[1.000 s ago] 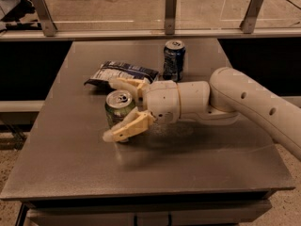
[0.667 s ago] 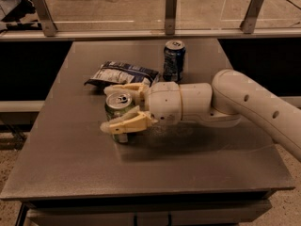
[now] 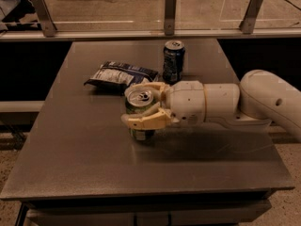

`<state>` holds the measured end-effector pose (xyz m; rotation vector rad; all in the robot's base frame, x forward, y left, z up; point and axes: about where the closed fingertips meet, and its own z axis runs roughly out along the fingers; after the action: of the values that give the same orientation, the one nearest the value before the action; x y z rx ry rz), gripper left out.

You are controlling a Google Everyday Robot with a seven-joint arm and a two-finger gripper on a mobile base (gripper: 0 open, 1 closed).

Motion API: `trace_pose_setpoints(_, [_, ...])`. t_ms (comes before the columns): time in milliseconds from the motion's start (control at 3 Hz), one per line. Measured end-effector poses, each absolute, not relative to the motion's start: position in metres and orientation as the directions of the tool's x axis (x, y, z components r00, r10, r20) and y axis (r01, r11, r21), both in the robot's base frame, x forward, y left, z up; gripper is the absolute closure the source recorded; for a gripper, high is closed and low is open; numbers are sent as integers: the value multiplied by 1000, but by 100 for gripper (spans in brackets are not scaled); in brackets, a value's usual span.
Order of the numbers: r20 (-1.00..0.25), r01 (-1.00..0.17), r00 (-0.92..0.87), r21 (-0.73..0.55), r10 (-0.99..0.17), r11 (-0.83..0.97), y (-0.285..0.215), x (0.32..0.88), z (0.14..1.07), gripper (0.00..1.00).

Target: Knock green can over

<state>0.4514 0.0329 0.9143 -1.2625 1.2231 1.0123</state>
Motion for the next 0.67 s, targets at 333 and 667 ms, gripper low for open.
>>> trace_pose_setpoints(333, [-947, -981, 139, -171, -288, 89, 13, 453, 948, 100])
trace_pose_setpoints(667, [-827, -969, 201, -247, -526, 17, 6, 447, 1002, 100])
